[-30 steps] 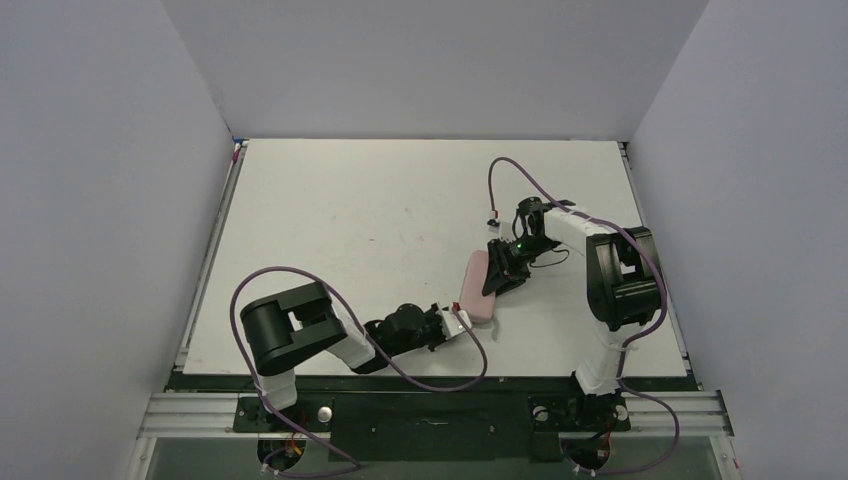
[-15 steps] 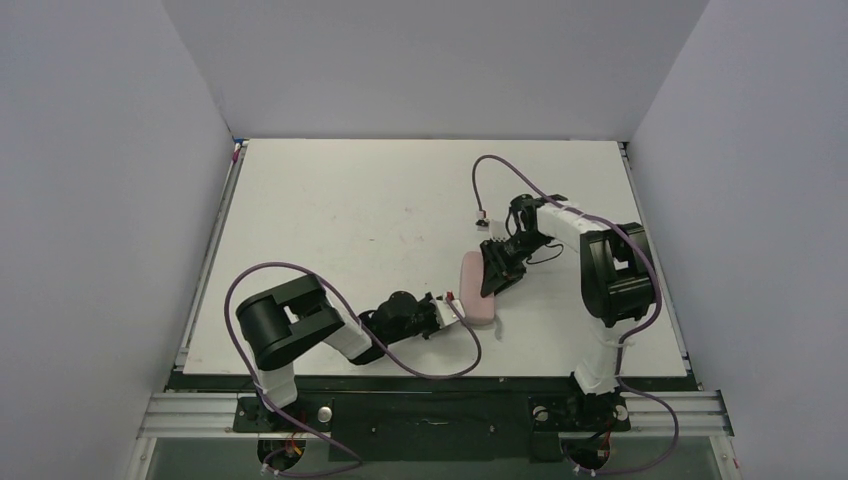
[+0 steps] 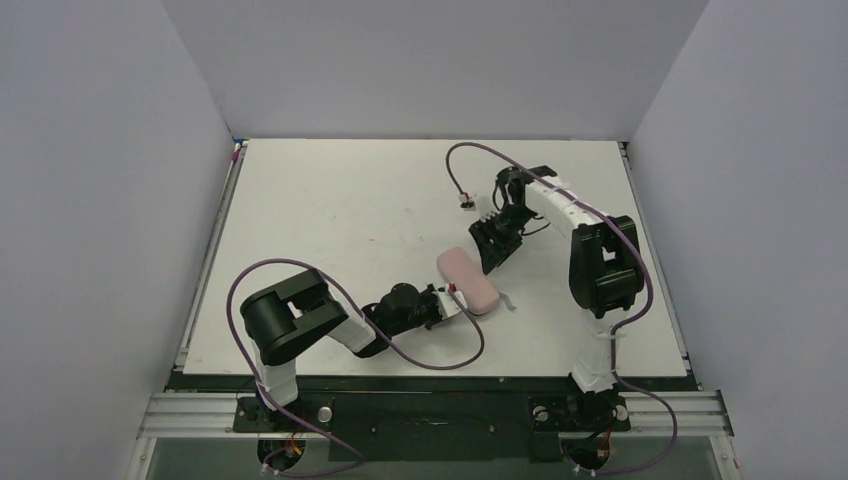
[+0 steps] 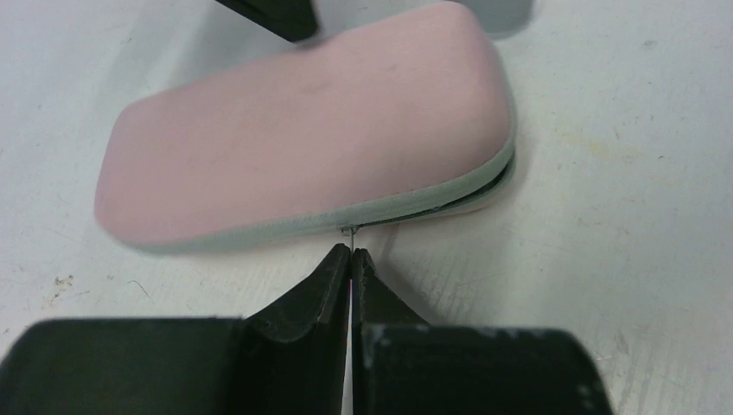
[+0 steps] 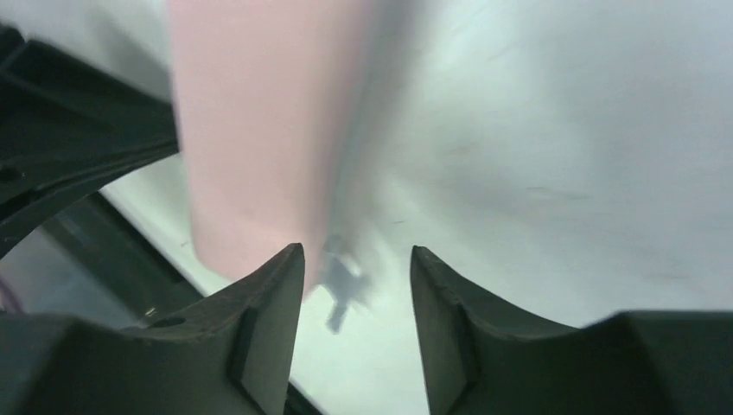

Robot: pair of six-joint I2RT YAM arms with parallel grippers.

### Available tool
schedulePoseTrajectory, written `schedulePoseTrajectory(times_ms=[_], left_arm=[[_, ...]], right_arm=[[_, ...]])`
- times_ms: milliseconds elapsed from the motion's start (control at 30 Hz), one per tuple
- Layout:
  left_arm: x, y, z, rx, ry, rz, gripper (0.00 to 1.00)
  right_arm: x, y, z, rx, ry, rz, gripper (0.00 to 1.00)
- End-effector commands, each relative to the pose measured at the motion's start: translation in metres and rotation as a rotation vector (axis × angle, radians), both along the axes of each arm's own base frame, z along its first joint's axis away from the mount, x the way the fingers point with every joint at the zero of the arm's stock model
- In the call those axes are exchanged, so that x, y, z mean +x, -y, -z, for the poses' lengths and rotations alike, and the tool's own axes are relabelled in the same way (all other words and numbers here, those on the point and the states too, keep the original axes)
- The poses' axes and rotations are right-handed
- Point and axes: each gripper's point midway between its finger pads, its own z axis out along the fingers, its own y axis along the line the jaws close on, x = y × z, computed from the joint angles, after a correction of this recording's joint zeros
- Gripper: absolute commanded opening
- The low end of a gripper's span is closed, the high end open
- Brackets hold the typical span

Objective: Open the umbrella

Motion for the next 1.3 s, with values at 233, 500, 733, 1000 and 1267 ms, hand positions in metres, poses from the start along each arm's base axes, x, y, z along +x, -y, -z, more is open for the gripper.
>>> schedulePoseTrajectory(times_ms=[233,500,733,1000,1267], left_arm=[[-0.009,0.024,-0.005,-0.031,-0.036,-0.012,0.00],[-0.006,0.034,-0.004,-0.035,-0.045,-0.009,0.00],[-0.006,0.041,-0.005,-0.035,-0.043,-0.001,0.00],[-0.005,0.042,-0.002,-0.025,-0.044,-0.001,0.00],[-0.003,0.032,0.004,-0.005,-0.062,-0.048,0.00]], right_arm=[[0.026,0.049,-0.042,0.006,0.145,0.283,0.62],[-0.014,0.023,-0.021,0.090,-0.020,0.502,0.63],[0.004,0.004,-0.009,0.143,-0.059,0.560,0.70],[-0.014,-0.015,0.004,0.190,-0.180,0.529,0.58],[-0.013,0.018,0.031,0.046,-0.135,0.573,0.04]])
